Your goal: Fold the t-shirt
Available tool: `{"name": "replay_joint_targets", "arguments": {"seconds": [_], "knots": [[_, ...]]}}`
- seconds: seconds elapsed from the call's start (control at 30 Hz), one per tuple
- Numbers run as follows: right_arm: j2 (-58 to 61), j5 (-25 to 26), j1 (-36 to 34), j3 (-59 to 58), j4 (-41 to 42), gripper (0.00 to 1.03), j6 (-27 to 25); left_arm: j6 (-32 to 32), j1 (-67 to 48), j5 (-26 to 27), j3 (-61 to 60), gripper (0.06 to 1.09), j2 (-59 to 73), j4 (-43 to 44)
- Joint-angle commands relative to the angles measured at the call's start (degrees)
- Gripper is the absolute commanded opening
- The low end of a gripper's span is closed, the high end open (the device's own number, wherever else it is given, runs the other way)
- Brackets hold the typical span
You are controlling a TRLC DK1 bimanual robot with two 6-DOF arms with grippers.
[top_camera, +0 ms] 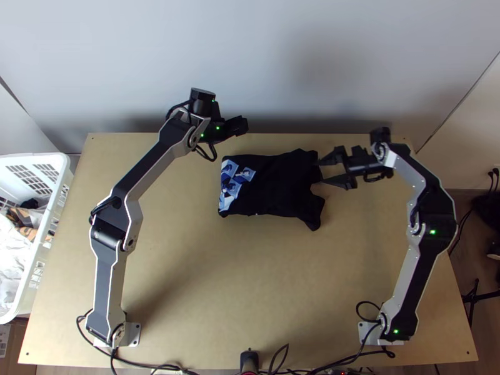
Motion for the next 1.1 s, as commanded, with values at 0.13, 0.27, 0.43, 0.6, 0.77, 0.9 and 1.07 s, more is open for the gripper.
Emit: {"name": "replay_joint_targets", "arguments": {"seconds": [0.13, 0.27, 0.43, 0.6, 0.77, 0.9, 1.07], "knots": [[2.26, 1.47, 1.51, -5.10, 0.30, 0.98, -3.35, 0.11, -0.07, -0.02, 0.08, 0.80, 0.18, 0.35], [3.76, 1.56, 6.70, -4.22, 2.06, 0.98, -2.03, 0.11, -0.16, -0.02, 0.08, 0.80, 0.26, 0.35], [4.90, 1.56, 13.03, -1.32, 3.82, 0.98, 0.96, 0.11, -0.07, -0.02, 0.08, 0.80, 0.18, 0.26], [5.78, 1.56, 19.53, 2.72, 4.34, 0.98, 4.03, 0.11, 0.10, -0.11, 0.08, 0.80, 0.18, 0.09], [4.99, 2.97, 25.24, 2.11, 4.52, 0.92, 3.68, 0.11, -0.07, -0.02, 0.08, 0.81, 0.18, 0.17], [4.55, 11.67, 22.52, 1.84, 5.57, 0.08, 8.78, 0.11, 0.54, -0.02, 0.08, 0.81, -0.26, 0.09], [3.85, 13.95, 15.14, 2.64, 6.98, 0.03, 11.77, 0.11, 1.60, -0.02, 0.08, 0.81, -0.53, 0.00]]}}
